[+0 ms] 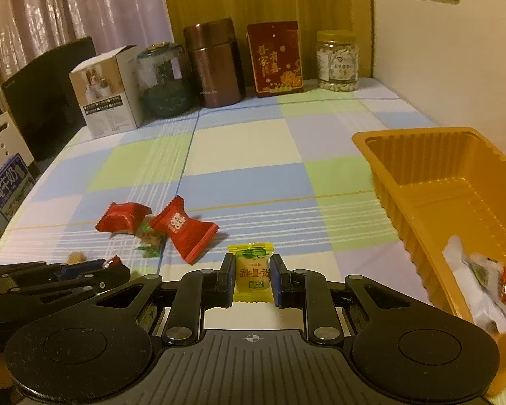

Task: Organize snacks
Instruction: 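Grasp a small red candy with the left tool while the right tool holds the yellow candy, then carry the red candy and yellow candy over the orange tray with both tools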

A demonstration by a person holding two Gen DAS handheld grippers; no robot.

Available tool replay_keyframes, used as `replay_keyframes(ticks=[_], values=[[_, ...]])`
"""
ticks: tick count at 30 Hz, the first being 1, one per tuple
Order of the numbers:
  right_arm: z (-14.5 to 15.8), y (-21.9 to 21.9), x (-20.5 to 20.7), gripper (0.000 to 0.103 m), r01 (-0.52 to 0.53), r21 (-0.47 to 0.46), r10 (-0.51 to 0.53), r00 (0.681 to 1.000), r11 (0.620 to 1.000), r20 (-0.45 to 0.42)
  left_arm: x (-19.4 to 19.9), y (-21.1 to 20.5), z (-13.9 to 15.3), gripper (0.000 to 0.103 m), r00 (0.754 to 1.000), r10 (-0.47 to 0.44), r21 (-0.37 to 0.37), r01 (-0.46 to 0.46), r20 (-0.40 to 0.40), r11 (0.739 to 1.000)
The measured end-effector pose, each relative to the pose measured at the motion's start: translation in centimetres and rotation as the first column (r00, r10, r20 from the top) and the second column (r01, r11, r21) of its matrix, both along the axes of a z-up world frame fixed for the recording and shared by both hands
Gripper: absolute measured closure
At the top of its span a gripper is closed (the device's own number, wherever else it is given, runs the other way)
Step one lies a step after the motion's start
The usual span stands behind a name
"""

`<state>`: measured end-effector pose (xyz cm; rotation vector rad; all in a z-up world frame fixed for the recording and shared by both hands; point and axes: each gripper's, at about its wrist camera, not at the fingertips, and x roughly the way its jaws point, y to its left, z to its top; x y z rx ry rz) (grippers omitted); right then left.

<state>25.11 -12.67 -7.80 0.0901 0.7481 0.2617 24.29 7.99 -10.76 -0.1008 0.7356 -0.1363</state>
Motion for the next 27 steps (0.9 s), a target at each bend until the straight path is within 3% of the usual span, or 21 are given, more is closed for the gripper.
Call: replay_keyframes(ticks=[14, 27], values=[[4.3, -4.3, -7.1, 0.081, 0.103, 0.063, -0.104, 0.995, 0.993, 0.006, -7.4, -3.0, 5.5, 0.082, 0.998, 0.066, -0.112, -0.064, 0.018, 0.992], [7.3, -10.4, -14.3, 0.081, 0.181, 0.04, -0.184, 0.98, 0.983, 0.071, -12.2, -10.2, 9.1, 0.082, 0.999, -0.013, -0.112, 0.017, 0.036, 0.994]])
